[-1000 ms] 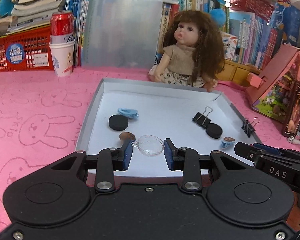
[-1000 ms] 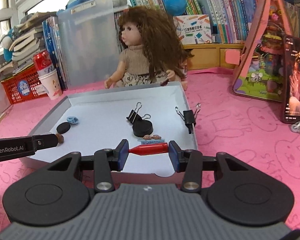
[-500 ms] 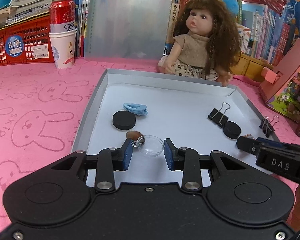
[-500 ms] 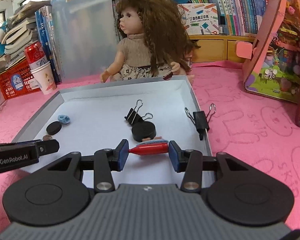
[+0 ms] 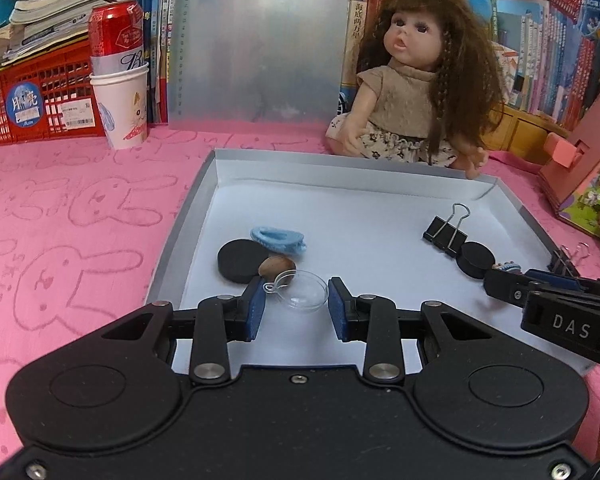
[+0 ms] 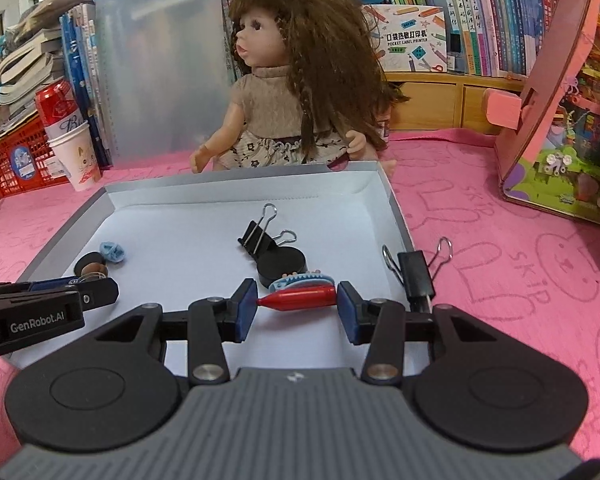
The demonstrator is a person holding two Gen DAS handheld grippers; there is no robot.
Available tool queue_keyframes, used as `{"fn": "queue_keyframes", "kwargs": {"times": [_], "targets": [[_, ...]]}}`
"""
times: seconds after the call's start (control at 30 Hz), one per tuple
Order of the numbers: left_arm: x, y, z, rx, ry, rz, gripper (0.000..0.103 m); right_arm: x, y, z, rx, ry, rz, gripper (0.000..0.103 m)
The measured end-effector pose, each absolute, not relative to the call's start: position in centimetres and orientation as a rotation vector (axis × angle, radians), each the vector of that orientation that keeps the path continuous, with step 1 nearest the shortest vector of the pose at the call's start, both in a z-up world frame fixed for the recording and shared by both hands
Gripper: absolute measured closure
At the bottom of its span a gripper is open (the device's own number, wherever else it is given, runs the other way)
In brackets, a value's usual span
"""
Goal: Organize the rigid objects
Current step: 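Carry the dome with the left tool while the right tool carries the red stick into the tray, then open the left tool to drop the dome while the right tool releases the red stick, then withdraw both open tools from the tray toward the remaining objects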
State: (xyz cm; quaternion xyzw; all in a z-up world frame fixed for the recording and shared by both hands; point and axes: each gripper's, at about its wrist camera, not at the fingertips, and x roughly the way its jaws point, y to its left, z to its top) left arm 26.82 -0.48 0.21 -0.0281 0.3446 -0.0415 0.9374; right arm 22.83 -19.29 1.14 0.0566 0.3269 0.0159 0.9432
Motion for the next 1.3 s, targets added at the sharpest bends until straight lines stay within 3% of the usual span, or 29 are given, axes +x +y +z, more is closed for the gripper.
{"fn": "queue_keyframes", "kwargs": {"times": [0.23,0.3,0.43,0.6,0.7,1.3], "targets": [[27.0,-0.5,0.5,-0.057,0.701,-0.087,0.069,22.9,-19.3,1.5,0.135,0.656,0.041,0.050],[26.7,-0.5,0.6,-0.046,0.698,-0.084,0.061,22.7,-19.3,1.7,0.131,0.647,0.046,0.039],[26.2,-0.3,1.1,-0.052,0.695,-0.091,0.051,22.2,-19.3,2.2,0.143,0.630,0.054,0.035],[24.7,-0.3,2.0,-0.039,0.665,-0.130,0.032,21.0,-19.5,2.8,0.155,0.608,0.086,0.019],[23.7,-0.2,2.6,-0.031,0.650,-0.147,0.028,20.0,-19.5,3.3,0.138,0.589,0.103,0.016],[17.4,0.1,5.0,-0.057,0.607,-0.242,0.022,14.4,-19.8,5.4,0.069,0.509,0.134,0.009]]}}
